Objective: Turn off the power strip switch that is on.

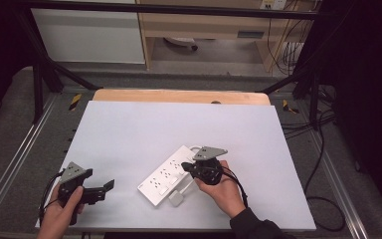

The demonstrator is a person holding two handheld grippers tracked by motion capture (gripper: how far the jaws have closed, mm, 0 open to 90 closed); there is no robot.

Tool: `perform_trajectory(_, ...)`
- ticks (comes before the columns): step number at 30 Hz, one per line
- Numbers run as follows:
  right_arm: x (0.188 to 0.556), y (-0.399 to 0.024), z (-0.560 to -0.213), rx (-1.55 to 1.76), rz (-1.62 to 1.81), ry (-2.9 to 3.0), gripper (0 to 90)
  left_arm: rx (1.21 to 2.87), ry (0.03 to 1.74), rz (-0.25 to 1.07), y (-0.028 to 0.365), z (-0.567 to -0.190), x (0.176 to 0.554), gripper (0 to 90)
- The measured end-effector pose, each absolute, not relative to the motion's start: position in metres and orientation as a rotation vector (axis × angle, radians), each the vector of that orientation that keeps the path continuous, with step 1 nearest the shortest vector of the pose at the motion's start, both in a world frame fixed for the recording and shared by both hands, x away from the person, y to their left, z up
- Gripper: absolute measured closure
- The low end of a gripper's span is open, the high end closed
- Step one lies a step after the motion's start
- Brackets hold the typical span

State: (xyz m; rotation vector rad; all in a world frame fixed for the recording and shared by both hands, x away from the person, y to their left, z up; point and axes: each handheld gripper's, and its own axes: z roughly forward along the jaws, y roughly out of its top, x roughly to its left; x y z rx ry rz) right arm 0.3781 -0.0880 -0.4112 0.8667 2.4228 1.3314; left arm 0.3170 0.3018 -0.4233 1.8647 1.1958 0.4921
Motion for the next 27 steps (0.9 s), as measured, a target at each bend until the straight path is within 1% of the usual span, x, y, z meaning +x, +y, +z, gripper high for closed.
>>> perform_trajectory(10,0.379,-0.087,-0.417,0.882,1.313,2.438,90.0,1.865,1.194,0.49,0.301,-0.423,0.317,7.1)
perform_trajectory(27,0.378,-0.074,-0.432,0.866,1.265,2.486,90.0,1.868,1.19,0.491,0.301,-0.423,0.317,7.1)
